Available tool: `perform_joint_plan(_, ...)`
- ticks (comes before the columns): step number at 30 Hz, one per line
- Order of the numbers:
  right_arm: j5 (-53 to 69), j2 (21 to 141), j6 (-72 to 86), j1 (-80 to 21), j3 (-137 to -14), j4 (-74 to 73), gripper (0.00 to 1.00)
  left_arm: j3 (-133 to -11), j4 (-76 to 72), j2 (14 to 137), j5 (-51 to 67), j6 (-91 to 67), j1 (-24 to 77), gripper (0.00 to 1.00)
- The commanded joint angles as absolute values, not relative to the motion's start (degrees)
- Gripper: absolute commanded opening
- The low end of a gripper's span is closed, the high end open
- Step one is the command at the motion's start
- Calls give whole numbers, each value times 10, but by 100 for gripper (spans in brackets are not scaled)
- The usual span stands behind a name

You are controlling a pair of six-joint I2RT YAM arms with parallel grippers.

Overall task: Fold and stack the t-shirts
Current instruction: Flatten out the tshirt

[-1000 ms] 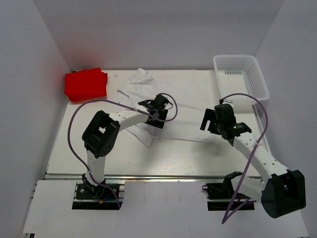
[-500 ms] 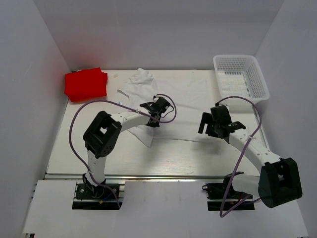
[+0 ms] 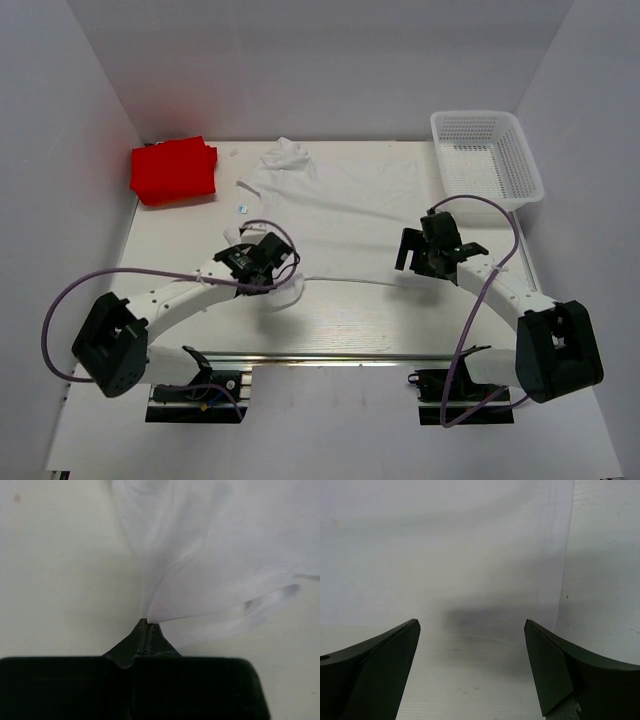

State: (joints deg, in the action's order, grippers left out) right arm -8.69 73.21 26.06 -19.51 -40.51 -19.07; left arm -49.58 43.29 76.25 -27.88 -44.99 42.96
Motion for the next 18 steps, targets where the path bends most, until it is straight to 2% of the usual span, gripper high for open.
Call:
perform_joint_plan(1,-89,714,251,-192,-393,-170,90,-450,537,725,-274,-558,431,0)
perform_joint_plan(8,-86,720,256,-192,-388,-164,90,-410,657,656,-245,-648,431,0)
perform_joint_plan(10,-91,727,253,-193,-395,-170,90,-410,693,650,-245,-677,431,7)
perform_joint_plan(11,-91,730,253,-194,-395,-170,90,-410,693,650,-237,-678,431,16)
perform_joint_plan(12,-96,731,253,-193,-395,-171,90,-410,699,650,-236,-678,431,55)
perform_joint_plan(14,-104,739,256,-193,-398,-176,90,-410,704,671,-229,-678,431,93)
perform_joint_plan(15,-106,741,256,-193,-400,-177,90,-416,704,671,-229,-678,431,100)
perform_joint_plan(18,-101,737,256,-194,-406,-177,90,-459,729,679,-229,-678,431,100)
